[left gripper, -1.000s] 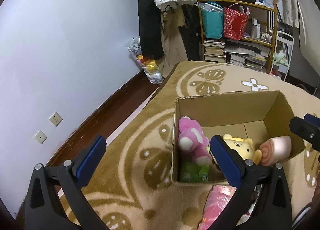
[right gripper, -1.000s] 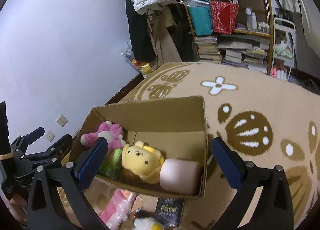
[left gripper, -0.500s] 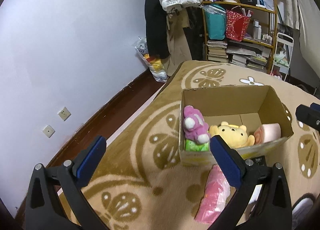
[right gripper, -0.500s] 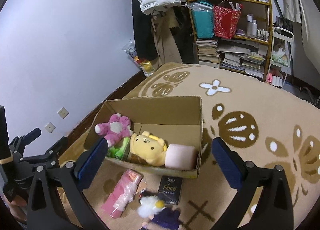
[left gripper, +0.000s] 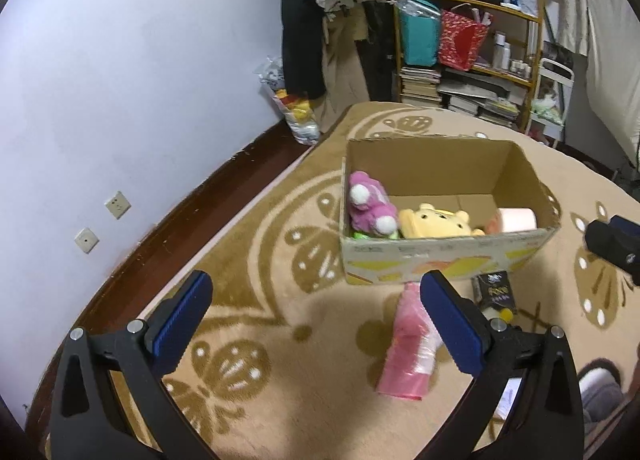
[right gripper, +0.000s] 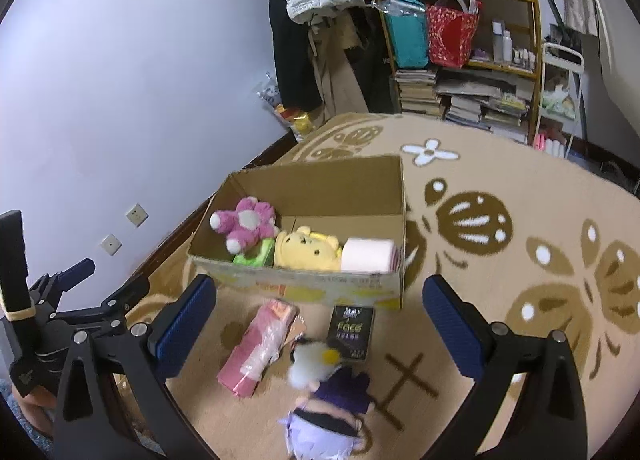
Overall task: Organize soft objects
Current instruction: 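Withdraw both tools and move toward the pink package and doll plush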
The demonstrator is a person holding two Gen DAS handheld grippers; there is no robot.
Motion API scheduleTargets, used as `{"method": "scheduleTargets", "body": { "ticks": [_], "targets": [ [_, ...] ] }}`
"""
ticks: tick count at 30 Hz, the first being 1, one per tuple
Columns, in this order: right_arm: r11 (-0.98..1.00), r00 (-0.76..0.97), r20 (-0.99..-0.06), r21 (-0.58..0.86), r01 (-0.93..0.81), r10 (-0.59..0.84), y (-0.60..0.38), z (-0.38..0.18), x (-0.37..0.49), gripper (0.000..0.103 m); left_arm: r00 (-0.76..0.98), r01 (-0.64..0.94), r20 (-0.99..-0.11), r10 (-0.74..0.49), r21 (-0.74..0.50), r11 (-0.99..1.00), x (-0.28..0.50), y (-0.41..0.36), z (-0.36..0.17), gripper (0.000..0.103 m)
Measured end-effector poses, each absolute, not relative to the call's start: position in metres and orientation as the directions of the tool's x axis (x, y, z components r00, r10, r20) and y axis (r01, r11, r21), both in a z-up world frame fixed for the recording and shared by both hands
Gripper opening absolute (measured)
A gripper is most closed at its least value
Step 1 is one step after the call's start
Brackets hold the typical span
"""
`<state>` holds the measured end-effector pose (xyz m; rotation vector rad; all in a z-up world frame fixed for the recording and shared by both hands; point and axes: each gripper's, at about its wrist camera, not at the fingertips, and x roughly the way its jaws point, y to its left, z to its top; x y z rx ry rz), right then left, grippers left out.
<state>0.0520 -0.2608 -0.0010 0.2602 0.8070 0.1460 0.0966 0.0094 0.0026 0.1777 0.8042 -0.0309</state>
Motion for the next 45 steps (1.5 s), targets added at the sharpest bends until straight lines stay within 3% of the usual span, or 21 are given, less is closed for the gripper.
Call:
{"method": "scheduleTargets", "body": {
  "ticks": [27,31,38,45],
  "targets": [
    [0.940,0.524,-0.817,0.330,0.081,0.242,-0.262,-0.078,0.028,0.102,0.545,0.178,-0.838,-0.004,0.112,0.978,0.101,-0.001,-0.054,0.103],
    [0.930,0.487,-0.833,0.352,0.103,0.262,-0.265,-0.094,0.031,0.091,0.509,0.185,-0.860,-0.026,0.080,0.980,0.109,0.000,-0.066,0.103],
    [0.925,0.414,-0.862,0.366,0.107,0.293,-0.258,-0.115,0.036,0.089,0.422,0.185,-0.901,-0.104,-0.026,0.982,0.129,0.001,-0.091,0.102],
    [0.931,0.339,-0.895,0.346,0.115,0.291,-0.252,-0.134,0.040,0.082,0.383,0.198,-0.920,-0.087,-0.010,0.980,0.136,-0.008,-0.111,0.102]
  ]
}}
